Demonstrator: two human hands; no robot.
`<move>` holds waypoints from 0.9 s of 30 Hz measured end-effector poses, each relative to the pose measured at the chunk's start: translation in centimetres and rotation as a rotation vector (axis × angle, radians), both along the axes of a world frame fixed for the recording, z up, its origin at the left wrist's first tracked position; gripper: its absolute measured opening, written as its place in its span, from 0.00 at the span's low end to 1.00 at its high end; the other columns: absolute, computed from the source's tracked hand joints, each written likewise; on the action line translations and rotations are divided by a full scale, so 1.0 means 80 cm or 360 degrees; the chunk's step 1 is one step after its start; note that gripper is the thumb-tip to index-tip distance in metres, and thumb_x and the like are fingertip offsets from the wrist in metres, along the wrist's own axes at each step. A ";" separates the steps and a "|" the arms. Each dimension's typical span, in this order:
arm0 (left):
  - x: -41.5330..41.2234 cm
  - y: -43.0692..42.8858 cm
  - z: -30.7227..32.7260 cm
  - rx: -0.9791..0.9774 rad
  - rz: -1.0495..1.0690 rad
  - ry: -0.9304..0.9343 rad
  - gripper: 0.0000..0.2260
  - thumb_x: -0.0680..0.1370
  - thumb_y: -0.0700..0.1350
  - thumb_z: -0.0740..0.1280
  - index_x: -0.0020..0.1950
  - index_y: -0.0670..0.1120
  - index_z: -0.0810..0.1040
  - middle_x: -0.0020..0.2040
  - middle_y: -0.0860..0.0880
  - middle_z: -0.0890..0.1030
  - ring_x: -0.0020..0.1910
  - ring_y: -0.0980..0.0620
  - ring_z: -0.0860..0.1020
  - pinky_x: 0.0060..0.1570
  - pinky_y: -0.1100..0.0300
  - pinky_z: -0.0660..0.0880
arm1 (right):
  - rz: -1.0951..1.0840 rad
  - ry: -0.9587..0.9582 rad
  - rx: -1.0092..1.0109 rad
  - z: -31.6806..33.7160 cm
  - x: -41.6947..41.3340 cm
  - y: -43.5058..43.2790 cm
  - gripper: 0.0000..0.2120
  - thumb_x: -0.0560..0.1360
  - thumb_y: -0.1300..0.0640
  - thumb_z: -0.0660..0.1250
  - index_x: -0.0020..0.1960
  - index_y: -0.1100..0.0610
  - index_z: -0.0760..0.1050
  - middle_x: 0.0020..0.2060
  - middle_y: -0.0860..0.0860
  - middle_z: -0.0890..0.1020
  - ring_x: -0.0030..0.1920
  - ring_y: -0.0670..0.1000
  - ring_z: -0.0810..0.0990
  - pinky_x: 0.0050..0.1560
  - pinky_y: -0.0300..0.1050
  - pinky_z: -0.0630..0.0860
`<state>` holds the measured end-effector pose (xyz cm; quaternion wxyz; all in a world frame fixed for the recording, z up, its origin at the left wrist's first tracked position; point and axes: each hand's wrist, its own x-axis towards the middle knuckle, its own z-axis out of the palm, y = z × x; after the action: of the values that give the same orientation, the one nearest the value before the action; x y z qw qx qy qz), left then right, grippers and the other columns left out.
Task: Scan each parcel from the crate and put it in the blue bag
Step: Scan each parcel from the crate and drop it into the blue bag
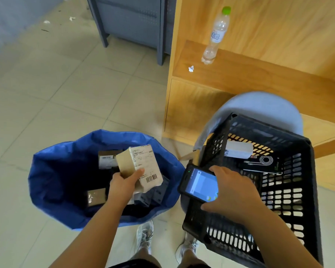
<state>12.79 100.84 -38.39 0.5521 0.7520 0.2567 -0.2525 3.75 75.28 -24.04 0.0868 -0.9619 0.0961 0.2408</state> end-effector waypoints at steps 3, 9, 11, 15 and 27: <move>-0.011 0.038 -0.037 0.0183 -0.0056 0.0262 0.32 0.69 0.59 0.74 0.65 0.40 0.73 0.58 0.42 0.80 0.53 0.43 0.79 0.55 0.47 0.77 | 0.0053 0.0082 -0.0042 -0.013 0.012 0.021 0.40 0.59 0.32 0.69 0.65 0.47 0.61 0.57 0.45 0.73 0.54 0.50 0.73 0.49 0.48 0.68; -0.014 0.112 -0.098 0.0333 -0.0027 0.0428 0.26 0.70 0.57 0.74 0.62 0.42 0.78 0.55 0.43 0.81 0.50 0.43 0.79 0.54 0.49 0.76 | 0.0150 0.0204 -0.0115 -0.044 0.043 0.073 0.39 0.60 0.33 0.68 0.64 0.47 0.59 0.55 0.45 0.73 0.53 0.50 0.74 0.47 0.47 0.68; -0.006 0.137 -0.115 0.0361 0.0000 0.0496 0.27 0.70 0.57 0.74 0.62 0.41 0.78 0.55 0.43 0.81 0.52 0.42 0.79 0.57 0.48 0.76 | 0.0169 0.0230 -0.0122 -0.053 0.056 0.092 0.38 0.60 0.33 0.68 0.63 0.47 0.60 0.55 0.45 0.73 0.53 0.50 0.74 0.47 0.47 0.67; 0.025 0.178 -0.150 0.0468 0.0103 0.0577 0.36 0.70 0.58 0.73 0.69 0.37 0.66 0.61 0.40 0.77 0.56 0.40 0.77 0.54 0.49 0.75 | 0.0212 0.0252 -0.0142 -0.072 0.086 0.126 0.37 0.60 0.34 0.68 0.63 0.47 0.61 0.58 0.45 0.73 0.55 0.50 0.74 0.49 0.49 0.70; 0.119 0.235 -0.306 0.0438 0.0239 0.0413 0.35 0.74 0.54 0.71 0.73 0.42 0.57 0.65 0.38 0.74 0.61 0.38 0.75 0.52 0.54 0.69 | 0.0247 0.0345 -0.0296 -0.176 0.148 0.180 0.42 0.58 0.31 0.67 0.66 0.45 0.56 0.57 0.41 0.71 0.54 0.46 0.73 0.46 0.43 0.68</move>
<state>22.34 119.67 -62.88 0.4238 0.7602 0.4132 -0.2679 15.55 89.72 -38.10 -0.0323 -0.9387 0.0524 0.3392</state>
